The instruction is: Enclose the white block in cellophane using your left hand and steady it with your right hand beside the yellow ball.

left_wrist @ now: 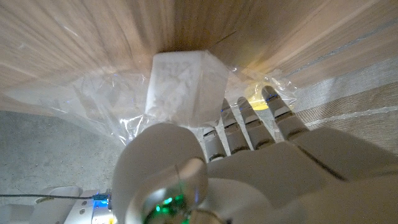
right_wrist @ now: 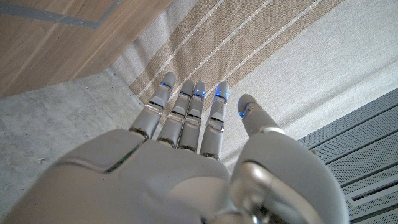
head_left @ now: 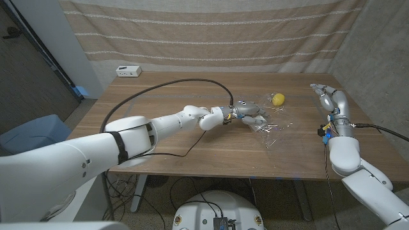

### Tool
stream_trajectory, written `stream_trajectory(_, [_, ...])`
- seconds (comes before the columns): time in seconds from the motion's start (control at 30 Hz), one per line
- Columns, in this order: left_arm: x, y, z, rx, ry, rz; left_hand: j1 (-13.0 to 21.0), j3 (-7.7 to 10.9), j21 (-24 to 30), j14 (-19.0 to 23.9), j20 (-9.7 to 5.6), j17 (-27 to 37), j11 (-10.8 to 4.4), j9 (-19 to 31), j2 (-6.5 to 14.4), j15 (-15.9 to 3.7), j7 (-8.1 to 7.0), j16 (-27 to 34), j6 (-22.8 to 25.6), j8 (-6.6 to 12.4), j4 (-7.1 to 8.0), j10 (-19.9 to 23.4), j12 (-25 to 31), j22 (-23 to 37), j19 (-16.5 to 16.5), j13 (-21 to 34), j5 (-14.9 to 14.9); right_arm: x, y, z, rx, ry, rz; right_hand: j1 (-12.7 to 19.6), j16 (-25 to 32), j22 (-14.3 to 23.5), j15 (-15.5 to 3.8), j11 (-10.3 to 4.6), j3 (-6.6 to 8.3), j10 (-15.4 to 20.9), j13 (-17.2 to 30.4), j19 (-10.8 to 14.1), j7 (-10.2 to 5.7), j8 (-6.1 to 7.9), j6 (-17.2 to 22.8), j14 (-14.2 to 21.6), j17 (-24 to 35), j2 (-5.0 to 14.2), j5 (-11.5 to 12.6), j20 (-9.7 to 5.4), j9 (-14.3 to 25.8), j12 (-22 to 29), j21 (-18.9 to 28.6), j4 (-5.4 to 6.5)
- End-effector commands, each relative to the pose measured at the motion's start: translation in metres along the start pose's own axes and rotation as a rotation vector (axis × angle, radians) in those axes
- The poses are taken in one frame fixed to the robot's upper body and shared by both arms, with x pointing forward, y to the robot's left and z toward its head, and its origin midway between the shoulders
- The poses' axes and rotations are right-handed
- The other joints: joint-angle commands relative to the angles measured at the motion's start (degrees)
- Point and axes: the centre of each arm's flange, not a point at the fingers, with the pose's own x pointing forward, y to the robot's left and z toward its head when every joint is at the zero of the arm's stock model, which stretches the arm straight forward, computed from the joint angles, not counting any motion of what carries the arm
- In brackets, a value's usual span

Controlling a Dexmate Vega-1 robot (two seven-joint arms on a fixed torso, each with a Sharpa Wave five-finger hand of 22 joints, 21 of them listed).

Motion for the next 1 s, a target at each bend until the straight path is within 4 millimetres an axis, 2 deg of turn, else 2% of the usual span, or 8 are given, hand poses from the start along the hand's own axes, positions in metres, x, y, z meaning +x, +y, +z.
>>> stream_trajectory(0.03, [0.002,-0.012,0.006,0.074,0.007,-0.133,-3.88,-0.96,-1.34,-2.94,1.01,0.37,0.11,0.16,0.32,-0.5,-0.08,0.13,-6.36,0.03,0.61,-4.54,-0.09,0.2,-1.23,-0.3,-0.24,-0.001,-0.002,-0.001,0.013,-0.002,-0.001,-0.6,0.29,0.15,0.08,0.16,-0.21,0.32,0.23,-0.04,0.45,0.22,0.29,0.71,0.15,0.09,-0.21,0.4,0.33,0.39,-0.01,0.26])
stream_trajectory(0.1, [0.004,-0.012,0.003,0.017,0.01,-0.167,-6.87,-2.08,-0.49,0.92,3.23,0.31,1.16,0.15,-0.33,0.69,-0.01,1.56,-7.11,0.71,1.23,-3.67,0.98,0.25,2.75,-0.46,-0.01,-0.001,-0.003,-0.001,0.009,-0.003,0.003,-0.65,0.29,0.15,0.09,0.16,-0.24,0.34,0.23,-0.01,0.44,0.23,0.33,0.7,0.17,0.11,-0.22,0.4,0.33,0.4,0.0,0.3])
stream_trajectory(0.2, [0.007,-0.014,-0.001,-0.078,0.025,-0.218,-7.61,-1.73,1.9,9.49,2.73,0.01,1.85,0.17,-0.31,0.52,1.5,2.73,-7.55,1.11,-0.27,0.34,2.31,0.32,11.61,-0.59,0.41,-0.001,-0.003,-0.001,0.006,-0.004,0.001,-0.71,0.3,0.16,0.12,0.17,-0.3,0.37,0.23,0.0,0.49,0.23,0.34,0.69,0.21,0.15,-0.22,0.38,0.33,0.4,0.0,0.34])
stream_trajectory(0.3, [0.009,-0.016,-0.004,-0.16,0.037,-0.265,-3.43,1.88,4.59,20.05,-0.17,-0.17,2.99,0.27,1.06,-0.71,4.94,3.52,-6.74,1.65,-4.54,7.86,3.85,0.24,21.46,-0.62,0.46,0.0,-0.005,-0.002,0.013,-0.005,-0.001,-0.74,0.33,0.16,0.09,0.14,-0.36,0.38,0.23,0.01,0.43,0.24,0.35,0.69,0.26,0.2,-0.23,0.38,0.33,0.4,0.0,0.37])
stream_trajectory(0.37, [0.009,-0.016,-0.004,-0.166,0.036,-0.262,-1.78,3.57,4.65,21.89,-0.24,-0.22,3.25,0.32,2.0,-0.87,6.63,3.26,-4.77,2.18,-5.86,10.74,4.4,0.24,22.28,-0.59,0.46,0.0,-0.005,-0.002,0.011,-0.005,0.0,-0.73,0.34,0.16,0.12,0.15,-0.38,0.38,0.23,-0.01,0.45,0.24,0.37,0.7,0.28,0.2,-0.23,0.4,0.33,0.4,-0.01,0.35])
stream_trajectory(0.57, [0.004,-0.014,0.003,-0.097,0.034,-0.186,2.78,10.02,3.68,23.85,-1.19,-0.16,-1.61,0.49,3.71,-3.2,6.56,1.65,2.35,3.35,-8.85,16.59,4.76,0.59,20.36,-0.53,0.22,0.002,-0.004,-0.001,0.007,-0.012,0.007,-0.78,0.32,0.16,0.04,0.21,-0.46,0.3,0.23,-0.01,0.49,0.22,0.33,0.62,0.31,0.23,-0.24,0.4,0.33,0.36,-0.01,0.37])
stream_trajectory(0.87, [0.002,-0.011,0.008,-0.045,0.039,-0.144,3.55,11.49,3.4,24.64,-1.8,-0.2,-1.58,0.5,3.44,-4.55,6.26,1.53,3.06,3.12,-9.33,17.42,4.63,0.65,19.55,-0.51,0.21,0.001,-0.006,0.0,0.009,-0.016,0.001,-0.88,0.26,0.17,0.04,0.24,-0.5,0.31,0.23,0.01,0.46,0.23,0.38,0.62,0.29,0.2,-0.24,0.38,0.33,0.36,-0.01,0.39])
stream_trajectory(1.0, [0.001,-0.008,0.006,-0.059,0.051,-0.122,3.36,11.94,3.11,23.7,-1.51,-0.14,-0.02,0.5,2.97,-4.38,6.52,0.96,3.03,2.76,-9.3,16.81,4.07,0.69,18.79,-0.47,0.1,-0.001,-0.006,-0.001,0.009,-0.014,0.001,-0.9,0.23,0.17,0.04,0.21,-0.5,0.38,0.23,0.02,0.47,0.24,0.42,0.64,0.27,0.18,-0.23,0.37,0.33,0.38,-0.01,0.36])
